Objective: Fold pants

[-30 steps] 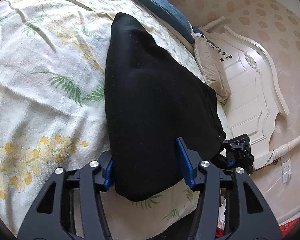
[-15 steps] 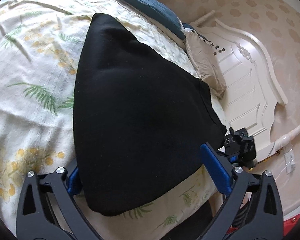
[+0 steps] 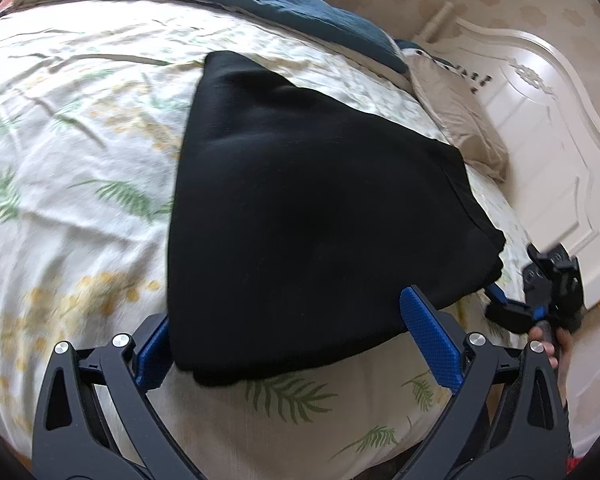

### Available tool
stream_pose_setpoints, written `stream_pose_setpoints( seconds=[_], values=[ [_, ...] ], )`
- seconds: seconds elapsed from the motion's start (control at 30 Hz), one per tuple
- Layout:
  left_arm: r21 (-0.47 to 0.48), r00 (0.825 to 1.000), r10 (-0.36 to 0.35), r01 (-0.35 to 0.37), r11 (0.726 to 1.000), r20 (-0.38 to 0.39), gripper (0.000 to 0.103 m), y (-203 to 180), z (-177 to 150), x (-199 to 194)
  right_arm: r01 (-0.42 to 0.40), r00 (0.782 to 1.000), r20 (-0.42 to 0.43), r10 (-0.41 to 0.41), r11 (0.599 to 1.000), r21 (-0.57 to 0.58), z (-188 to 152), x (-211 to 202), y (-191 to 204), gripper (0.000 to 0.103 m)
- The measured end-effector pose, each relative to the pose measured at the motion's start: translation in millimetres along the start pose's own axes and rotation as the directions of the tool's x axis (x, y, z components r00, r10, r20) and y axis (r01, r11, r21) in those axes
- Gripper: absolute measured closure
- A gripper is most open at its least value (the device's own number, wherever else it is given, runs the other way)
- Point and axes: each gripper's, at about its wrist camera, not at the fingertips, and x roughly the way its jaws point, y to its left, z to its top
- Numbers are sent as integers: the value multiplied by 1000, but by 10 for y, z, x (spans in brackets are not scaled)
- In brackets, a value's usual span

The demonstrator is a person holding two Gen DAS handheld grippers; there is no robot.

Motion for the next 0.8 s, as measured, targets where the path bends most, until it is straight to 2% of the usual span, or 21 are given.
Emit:
stream_pose_setpoints(
  seconds=[0.17, 0.3, 0.33, 0.4, 0.47, 0.5, 0.6, 0.73, 0.8],
  values=[
    [19, 991, 117, -118, 993, 58, 3, -117, -102, -139, 105, 994, 37, -103, 993, -52, -81, -95, 91, 30],
    [77, 969, 223, -232, 970, 110, 3, -306, -210, -276, 254, 966, 81, -245, 960, -120, -204, -83, 243, 28],
    [89, 964, 237, -248, 965, 120, 3, -347, -244, -304, 307, 950, 96, -296, 941, -141, -235, -59, 287, 27],
    [104, 961, 241, -255, 961, 135, 3, -429, -316, -356, 424, 905, 128, -406, 884, -196, -309, 17, 399, 26],
    [104, 956, 258, -274, 956, 140, 3, -487, -374, -384, 517, 856, 170, -488, 818, -252, -387, 100, 508, 25],
    [104, 953, 266, -282, 954, 147, 3, -527, -405, -395, 567, 824, 197, -532, 771, -288, -434, 159, 578, 24],
    [90, 945, 287, -303, 949, 157, 3, -583, -462, -406, 655, 754, 258, -604, 668, -353, -537, 294, 705, 23],
    [80, 927, 335, -352, 933, 170, 3, -625, -498, -389, 725, 685, 339, -645, 561, -400, -675, 382, 800, 23],
    [89, 913, 360, -382, 920, 194, 3, -661, -514, -412, 738, 669, 358, -652, 528, -419, -706, 381, 779, 22]
  ],
)
